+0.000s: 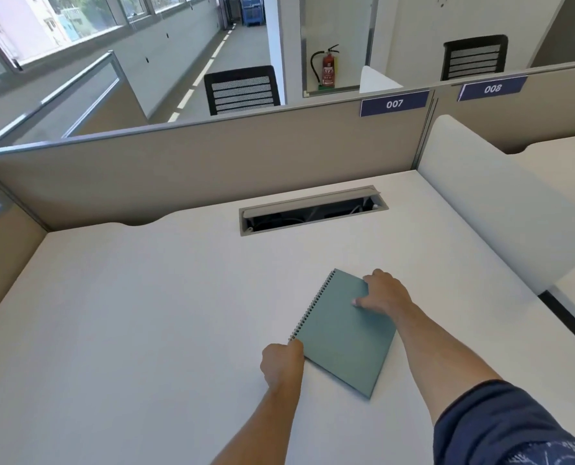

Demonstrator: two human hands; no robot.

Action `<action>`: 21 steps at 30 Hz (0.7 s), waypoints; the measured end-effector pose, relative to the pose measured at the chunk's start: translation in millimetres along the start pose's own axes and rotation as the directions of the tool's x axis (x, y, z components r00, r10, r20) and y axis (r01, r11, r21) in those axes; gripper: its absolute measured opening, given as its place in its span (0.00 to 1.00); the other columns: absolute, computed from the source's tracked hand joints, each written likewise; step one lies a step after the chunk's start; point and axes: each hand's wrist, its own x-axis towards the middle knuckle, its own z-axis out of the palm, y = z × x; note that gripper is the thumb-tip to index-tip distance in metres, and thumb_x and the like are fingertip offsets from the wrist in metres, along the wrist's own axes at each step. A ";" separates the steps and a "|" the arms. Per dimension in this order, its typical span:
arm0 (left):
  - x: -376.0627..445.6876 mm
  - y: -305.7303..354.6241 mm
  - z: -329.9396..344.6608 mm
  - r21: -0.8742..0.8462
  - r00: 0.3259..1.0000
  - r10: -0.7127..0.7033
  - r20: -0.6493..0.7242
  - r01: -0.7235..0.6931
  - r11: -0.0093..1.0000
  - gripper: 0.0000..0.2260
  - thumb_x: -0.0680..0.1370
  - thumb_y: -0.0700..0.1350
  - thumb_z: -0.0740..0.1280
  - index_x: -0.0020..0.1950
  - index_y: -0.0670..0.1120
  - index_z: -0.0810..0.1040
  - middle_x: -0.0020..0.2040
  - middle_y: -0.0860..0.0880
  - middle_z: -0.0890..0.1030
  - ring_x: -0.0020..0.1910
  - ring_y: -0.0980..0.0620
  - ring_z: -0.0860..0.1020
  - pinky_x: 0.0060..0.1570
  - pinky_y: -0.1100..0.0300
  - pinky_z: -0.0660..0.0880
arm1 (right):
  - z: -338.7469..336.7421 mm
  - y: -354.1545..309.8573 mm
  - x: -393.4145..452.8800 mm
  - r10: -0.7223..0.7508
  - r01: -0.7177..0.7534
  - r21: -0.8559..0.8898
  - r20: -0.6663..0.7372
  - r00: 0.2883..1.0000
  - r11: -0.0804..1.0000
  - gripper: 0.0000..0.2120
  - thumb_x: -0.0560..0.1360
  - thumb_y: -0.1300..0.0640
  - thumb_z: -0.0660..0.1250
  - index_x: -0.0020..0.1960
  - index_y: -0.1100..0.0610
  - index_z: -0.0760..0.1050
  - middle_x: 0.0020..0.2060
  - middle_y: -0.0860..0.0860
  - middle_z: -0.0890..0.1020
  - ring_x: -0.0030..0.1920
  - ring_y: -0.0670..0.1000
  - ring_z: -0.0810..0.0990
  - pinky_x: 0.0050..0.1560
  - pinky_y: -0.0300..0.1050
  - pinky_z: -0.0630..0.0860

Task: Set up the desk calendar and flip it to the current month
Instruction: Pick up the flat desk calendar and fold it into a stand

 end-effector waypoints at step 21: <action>42.3 48.0 -67.2 -0.145 0.945 0.260 -0.197 -0.290 0.946 0.03 0.77 0.48 0.67 0.48 0.49 0.78 0.40 0.51 0.84 0.39 0.49 0.85 0.33 0.61 0.70 | -19.8 -75.5 10.0 0.177 0.066 0.733 -0.248 0.952 0.677 0.20 0.69 0.32 0.70 0.45 0.48 0.75 0.41 0.44 0.83 0.40 0.48 0.82 0.37 0.45 0.73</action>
